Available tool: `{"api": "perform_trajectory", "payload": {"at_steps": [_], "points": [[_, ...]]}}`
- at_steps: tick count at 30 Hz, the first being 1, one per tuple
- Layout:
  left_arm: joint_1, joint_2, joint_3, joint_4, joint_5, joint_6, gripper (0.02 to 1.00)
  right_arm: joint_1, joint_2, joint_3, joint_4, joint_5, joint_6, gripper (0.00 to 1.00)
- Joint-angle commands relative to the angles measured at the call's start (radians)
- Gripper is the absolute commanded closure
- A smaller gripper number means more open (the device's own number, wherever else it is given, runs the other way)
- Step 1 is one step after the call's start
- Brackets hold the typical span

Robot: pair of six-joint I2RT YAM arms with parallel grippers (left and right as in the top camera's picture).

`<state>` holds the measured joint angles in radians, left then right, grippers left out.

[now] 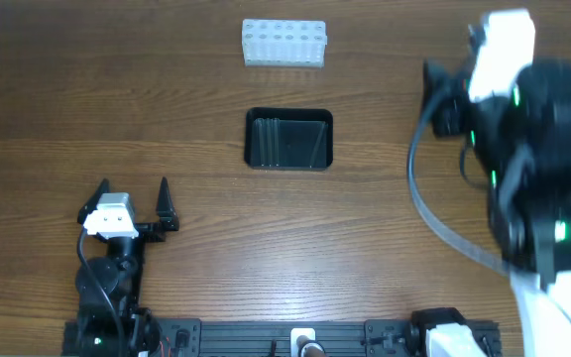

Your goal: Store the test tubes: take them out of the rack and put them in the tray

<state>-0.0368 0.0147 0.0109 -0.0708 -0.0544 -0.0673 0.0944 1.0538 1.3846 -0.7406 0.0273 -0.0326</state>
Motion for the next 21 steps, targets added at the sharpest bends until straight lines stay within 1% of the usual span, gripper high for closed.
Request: {"api": "perform_trajectory", "payload": {"at_steps": [1,5,8,12,17,21], "points": [[0.006,-0.009,-0.005,0.000,0.013,0.008,0.018,-0.052,-0.267,-0.299,0.129,-0.003,-0.089,0.152],[0.006,-0.009,-0.005,0.000,0.013,0.008,0.018,-0.094,-0.546,-0.587,0.280,-0.004,-0.066,0.009],[0.006,-0.009,-0.005,0.000,0.013,0.008,0.018,-0.115,-0.720,-0.756,0.333,-0.004,-0.014,0.009],[0.006,-0.009,-0.005,0.000,0.013,0.008,0.018,-0.118,-0.856,-0.903,0.380,-0.010,0.064,0.007],[0.006,-0.009,-0.005,0.000,0.013,0.008,0.020,-0.092,-0.898,-1.022,0.408,-0.019,0.065,0.009],[0.006,-0.009,-0.005,0.000,0.013,0.008,0.018,-0.066,-0.898,-1.138,0.504,-0.019,0.052,0.007]]}}
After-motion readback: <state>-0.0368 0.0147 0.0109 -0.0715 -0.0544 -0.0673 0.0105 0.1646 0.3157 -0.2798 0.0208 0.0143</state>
